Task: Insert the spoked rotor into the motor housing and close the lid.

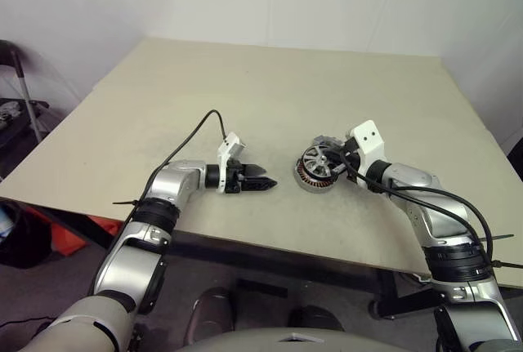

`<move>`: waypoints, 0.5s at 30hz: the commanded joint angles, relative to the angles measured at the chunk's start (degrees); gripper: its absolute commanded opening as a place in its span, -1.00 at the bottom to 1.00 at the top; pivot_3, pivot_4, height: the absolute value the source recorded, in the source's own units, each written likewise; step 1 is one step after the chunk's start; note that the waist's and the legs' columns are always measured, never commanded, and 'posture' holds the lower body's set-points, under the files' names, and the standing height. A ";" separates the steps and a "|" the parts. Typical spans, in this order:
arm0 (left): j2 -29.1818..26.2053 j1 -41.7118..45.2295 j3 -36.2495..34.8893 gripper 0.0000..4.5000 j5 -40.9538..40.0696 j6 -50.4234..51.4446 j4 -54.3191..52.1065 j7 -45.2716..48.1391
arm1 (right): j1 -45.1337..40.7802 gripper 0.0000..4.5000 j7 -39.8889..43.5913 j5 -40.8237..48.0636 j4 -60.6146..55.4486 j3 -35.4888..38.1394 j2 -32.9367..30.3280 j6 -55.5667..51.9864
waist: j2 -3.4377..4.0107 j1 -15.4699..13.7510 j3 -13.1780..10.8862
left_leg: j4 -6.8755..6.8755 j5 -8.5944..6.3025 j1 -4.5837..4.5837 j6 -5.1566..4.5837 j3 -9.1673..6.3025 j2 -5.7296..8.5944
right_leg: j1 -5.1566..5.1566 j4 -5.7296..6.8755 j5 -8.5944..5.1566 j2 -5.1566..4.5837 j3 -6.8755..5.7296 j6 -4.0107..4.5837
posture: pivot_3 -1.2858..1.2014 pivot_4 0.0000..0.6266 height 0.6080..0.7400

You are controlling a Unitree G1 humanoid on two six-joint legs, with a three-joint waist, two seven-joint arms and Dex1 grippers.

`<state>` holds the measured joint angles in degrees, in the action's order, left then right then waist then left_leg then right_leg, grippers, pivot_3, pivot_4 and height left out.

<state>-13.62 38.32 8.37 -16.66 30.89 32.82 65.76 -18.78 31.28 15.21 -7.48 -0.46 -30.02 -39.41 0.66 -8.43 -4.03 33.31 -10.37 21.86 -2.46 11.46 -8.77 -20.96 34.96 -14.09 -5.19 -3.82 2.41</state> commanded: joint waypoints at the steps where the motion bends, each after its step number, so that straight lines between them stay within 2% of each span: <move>1: -0.35 0.80 -0.50 0.62 -0.03 -1.45 -1.33 0.01 | 0.82 -1.00 0.34 0.24 -2.92 -0.73 0.40 -0.38 | 0.00 0.00 0.00 | 0.00 0.00 -0.01 0.00 0.00 0.00 | 0.00 0.01 0.00 0.00 0.00 0.00 | 0.03 -1.00 1.00; 8: -0.03 1.33 -0.74 0.62 0.19 -2.51 -0.10 -0.57 | 3.12 -1.00 0.47 1.05 -8.64 -2.47 1.49 -2.60 | 0.01 0.07 0.01 | 0.00 0.00 -0.06 0.00 0.00 -0.02 | 0.02 0.04 0.00 0.01 0.01 0.00 | 0.03 -1.00 1.00; 15: 0.21 1.21 -0.59 0.62 0.31 -2.90 0.15 -0.71 | 0.17 -1.00 0.03 1.02 -7.88 0.11 1.36 -1.86 | 0.01 0.07 0.01 | 0.00 0.01 -0.05 0.02 0.00 -0.01 | 0.00 0.05 0.00 0.01 0.02 0.00 | 0.03 -1.00 1.00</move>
<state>-13.36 38.33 8.33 -16.36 29.13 33.45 65.12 -17.12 31.18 15.67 -14.17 -1.68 -28.36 -41.92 0.67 -8.36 -4.02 33.31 -10.36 21.80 -2.44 11.46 -8.79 -20.95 35.01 -14.09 -5.18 -3.81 2.41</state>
